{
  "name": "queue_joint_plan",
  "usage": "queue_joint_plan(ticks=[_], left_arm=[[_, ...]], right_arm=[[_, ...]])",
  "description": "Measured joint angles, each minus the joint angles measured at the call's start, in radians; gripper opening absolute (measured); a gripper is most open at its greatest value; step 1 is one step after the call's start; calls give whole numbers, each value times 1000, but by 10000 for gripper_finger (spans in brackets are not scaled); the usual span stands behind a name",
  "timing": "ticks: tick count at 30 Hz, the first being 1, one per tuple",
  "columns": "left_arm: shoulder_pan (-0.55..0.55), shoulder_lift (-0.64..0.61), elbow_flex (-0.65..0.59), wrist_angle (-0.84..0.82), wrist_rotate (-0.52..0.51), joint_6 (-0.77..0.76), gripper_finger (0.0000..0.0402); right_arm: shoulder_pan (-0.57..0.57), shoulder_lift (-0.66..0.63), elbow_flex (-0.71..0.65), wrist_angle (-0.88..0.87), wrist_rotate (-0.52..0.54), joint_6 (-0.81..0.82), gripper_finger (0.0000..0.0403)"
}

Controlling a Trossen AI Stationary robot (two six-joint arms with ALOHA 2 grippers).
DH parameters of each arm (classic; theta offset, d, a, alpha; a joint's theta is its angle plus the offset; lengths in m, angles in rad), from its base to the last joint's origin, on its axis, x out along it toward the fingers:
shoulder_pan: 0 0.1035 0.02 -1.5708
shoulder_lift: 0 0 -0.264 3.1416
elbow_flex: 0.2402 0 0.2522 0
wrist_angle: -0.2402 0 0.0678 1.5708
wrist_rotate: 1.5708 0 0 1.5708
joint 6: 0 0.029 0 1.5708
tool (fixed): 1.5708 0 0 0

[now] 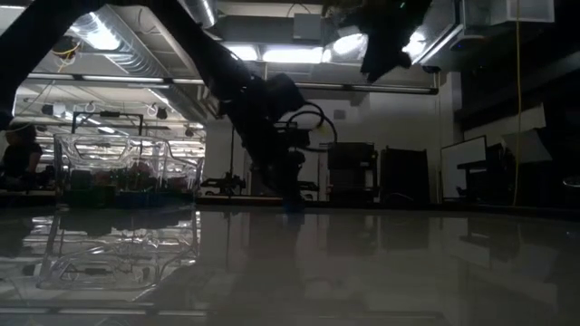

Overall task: Sort blocks by size
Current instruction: Put the 4 stud blue game piece into the top transparent bin

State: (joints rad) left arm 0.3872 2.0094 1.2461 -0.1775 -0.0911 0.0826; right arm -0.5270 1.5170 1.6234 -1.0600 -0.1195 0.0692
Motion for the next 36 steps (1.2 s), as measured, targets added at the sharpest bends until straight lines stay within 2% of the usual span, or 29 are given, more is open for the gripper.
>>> queue_joint_plan(ticks=[9, 12, 16, 18, 23, 31, 36], left_arm=[[21, 42, 2, 59, -4, 56, 215], [20, 44, 1, 73, -6, 65, 183], [20, 43, 2, 65, -12, 82, 122], [20, 38, 2, 59, -13, 69, 118], [9, -19, -1, 32, -13, 48, 118], [-55, -261, 24, -181, -18, 35, 118], [-103, -457, 26, -379, -125, -55, 118]], right_arm=[[149, -161, 0, -54, -3, 1, 175], [224, -207, 0, -69, 4, 6, 175], [335, -286, -38, -53, 4, 0, 175], [379, -340, -90, -18, 13, -4, 175], [449, -530, -355, 218, 50, 11, 175], [482, -854, -936, 686, 15, 131, 175], [481, -1035, -1180, 868, 22, 172, 175]])
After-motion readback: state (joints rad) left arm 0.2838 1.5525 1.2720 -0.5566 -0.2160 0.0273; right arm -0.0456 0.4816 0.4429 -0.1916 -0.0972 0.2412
